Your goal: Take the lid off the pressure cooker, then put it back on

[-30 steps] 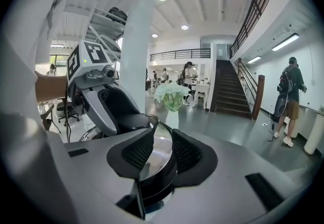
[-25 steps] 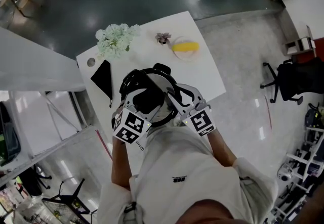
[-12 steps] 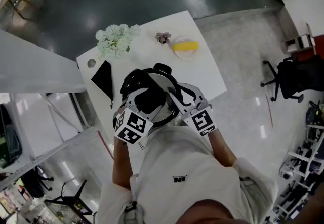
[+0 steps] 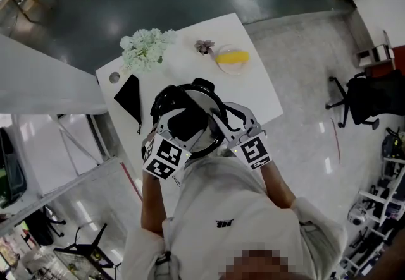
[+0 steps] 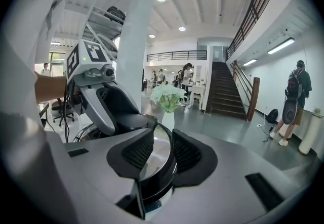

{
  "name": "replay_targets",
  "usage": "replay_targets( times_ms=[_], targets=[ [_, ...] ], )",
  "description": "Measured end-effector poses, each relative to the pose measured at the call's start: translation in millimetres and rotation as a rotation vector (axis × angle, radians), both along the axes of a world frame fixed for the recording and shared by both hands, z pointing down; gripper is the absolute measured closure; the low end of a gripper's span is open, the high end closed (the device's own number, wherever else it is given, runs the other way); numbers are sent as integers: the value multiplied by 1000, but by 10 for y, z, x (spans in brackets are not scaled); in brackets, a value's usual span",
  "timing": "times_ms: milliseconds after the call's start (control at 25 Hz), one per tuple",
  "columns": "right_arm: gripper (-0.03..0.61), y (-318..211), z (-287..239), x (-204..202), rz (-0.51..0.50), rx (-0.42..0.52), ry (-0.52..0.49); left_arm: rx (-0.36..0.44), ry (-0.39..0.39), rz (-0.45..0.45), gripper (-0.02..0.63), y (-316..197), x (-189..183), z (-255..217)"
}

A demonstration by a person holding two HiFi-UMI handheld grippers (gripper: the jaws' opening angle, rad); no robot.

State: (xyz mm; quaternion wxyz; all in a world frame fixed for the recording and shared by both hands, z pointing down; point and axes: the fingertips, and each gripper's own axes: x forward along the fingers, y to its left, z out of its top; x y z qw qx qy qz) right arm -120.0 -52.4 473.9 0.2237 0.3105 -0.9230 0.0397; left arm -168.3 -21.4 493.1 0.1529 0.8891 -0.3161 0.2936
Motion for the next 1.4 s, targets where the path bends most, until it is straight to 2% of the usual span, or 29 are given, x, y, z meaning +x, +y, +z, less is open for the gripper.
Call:
replay_targets(
  times_ms=[680, 920, 1240, 1400],
  targets=[
    [462, -36, -178, 30, 13, 40, -16, 36, 16, -3, 324, -3, 16, -190],
    [462, -50, -219, 92, 19, 49, -20, 43, 27, 5, 324, -33, 89, -252],
    [462, -152, -238, 229, -13, 111, -51, 56, 21, -11, 324, -137, 212, -317],
    [462, -186, -271, 341, -19, 94, -65, 60, 10, -24, 324, -190, 333, -351]
  ],
)
